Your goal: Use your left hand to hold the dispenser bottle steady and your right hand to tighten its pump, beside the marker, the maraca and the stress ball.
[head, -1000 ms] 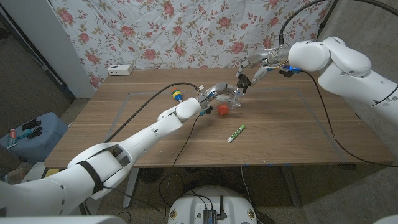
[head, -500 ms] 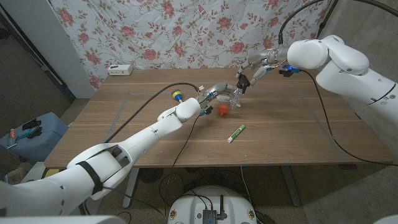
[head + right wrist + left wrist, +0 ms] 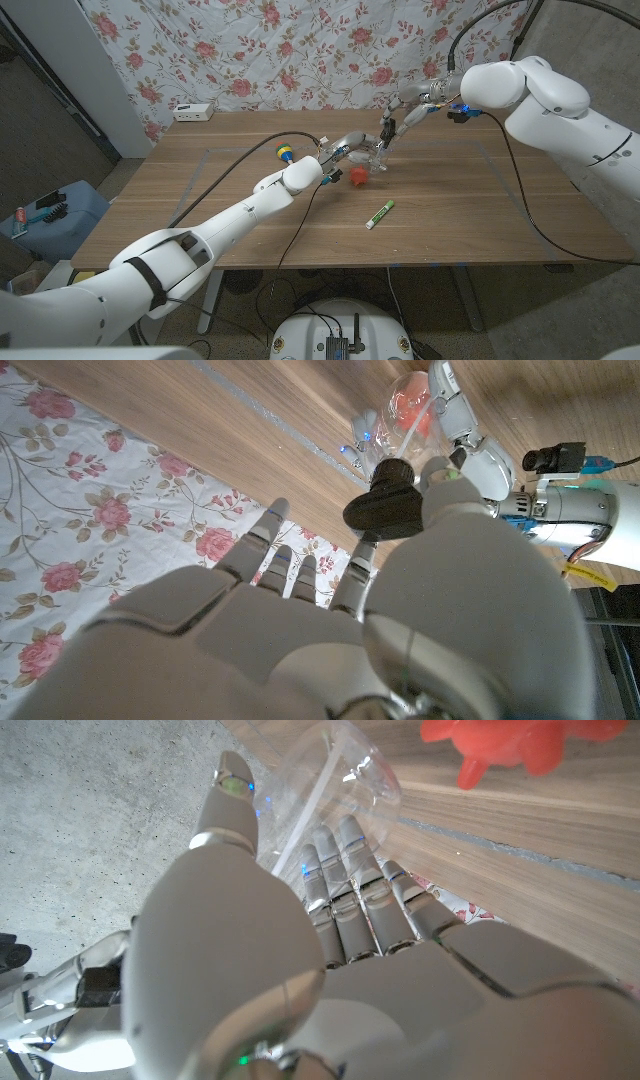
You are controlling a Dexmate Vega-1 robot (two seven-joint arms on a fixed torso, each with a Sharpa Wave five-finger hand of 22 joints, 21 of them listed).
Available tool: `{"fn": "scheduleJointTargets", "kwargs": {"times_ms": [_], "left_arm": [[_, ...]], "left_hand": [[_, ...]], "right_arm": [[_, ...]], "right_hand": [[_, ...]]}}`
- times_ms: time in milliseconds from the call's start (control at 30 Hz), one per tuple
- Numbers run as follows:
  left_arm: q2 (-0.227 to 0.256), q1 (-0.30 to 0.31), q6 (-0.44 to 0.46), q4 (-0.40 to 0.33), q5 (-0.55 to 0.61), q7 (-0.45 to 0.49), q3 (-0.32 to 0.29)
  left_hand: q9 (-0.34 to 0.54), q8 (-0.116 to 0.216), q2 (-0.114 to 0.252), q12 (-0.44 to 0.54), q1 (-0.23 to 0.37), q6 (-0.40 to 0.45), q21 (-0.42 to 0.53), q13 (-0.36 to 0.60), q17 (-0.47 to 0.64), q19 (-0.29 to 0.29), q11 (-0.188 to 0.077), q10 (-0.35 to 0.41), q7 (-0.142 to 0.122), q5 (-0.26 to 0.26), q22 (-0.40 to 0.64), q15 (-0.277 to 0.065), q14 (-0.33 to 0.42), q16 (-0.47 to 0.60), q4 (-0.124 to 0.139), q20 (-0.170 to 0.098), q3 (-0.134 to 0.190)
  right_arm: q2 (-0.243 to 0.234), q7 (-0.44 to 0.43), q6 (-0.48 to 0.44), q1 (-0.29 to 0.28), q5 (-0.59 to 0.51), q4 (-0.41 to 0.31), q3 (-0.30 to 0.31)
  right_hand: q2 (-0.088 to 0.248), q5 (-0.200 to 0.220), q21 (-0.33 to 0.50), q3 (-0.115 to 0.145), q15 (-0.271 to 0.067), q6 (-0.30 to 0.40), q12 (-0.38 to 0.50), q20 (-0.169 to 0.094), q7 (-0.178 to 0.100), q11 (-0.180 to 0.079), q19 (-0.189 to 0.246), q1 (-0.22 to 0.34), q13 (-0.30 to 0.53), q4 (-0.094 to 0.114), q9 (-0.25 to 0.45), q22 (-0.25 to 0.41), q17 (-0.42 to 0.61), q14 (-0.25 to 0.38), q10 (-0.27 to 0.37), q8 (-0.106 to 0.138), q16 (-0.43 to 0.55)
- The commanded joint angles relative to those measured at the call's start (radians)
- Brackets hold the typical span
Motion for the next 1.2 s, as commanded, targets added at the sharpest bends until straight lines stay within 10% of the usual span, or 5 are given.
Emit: {"fn": "scheduleJointTargets", "kwargs": {"times_ms": [33,1200], "left_arm": [[-0.003,-0.005,-0.008,0.008,0.000,-0.005,0.002],[-0.023,-0.020,-0.036,0.060,-0.005,-0.006,0.006]], "left_hand": [[0.002,0.004,0.123,0.003,-0.017,0.236,-0.001,0.005,0.004,0.006,-0.066,0.076,-0.059,0.007,0.002,-0.130,0.071,0.006,0.133,-0.087,0.138],[0.003,0.002,0.123,0.002,-0.018,0.238,0.000,0.007,0.004,0.007,-0.066,0.077,-0.061,0.007,0.002,-0.130,0.069,0.005,0.135,-0.086,0.138]], "right_arm": [[0.003,-0.019,-0.060,0.002,0.019,-0.021,-0.009],[-0.014,-0.148,-0.219,-0.040,-0.009,-0.097,-0.029]], "right_hand": [[0.006,-0.009,0.006,-0.012,-0.003,0.033,0.012,0.001,0.010,0.004,0.024,-0.033,0.001,0.011,0.000,0.004,0.003,0.024,0.034,0.010,0.011],[0.029,-0.035,0.010,-0.080,-0.018,0.230,0.039,0.003,0.122,0.042,0.149,-0.207,-0.001,0.057,-0.012,0.004,0.002,0.168,0.225,0.039,0.039]]}}
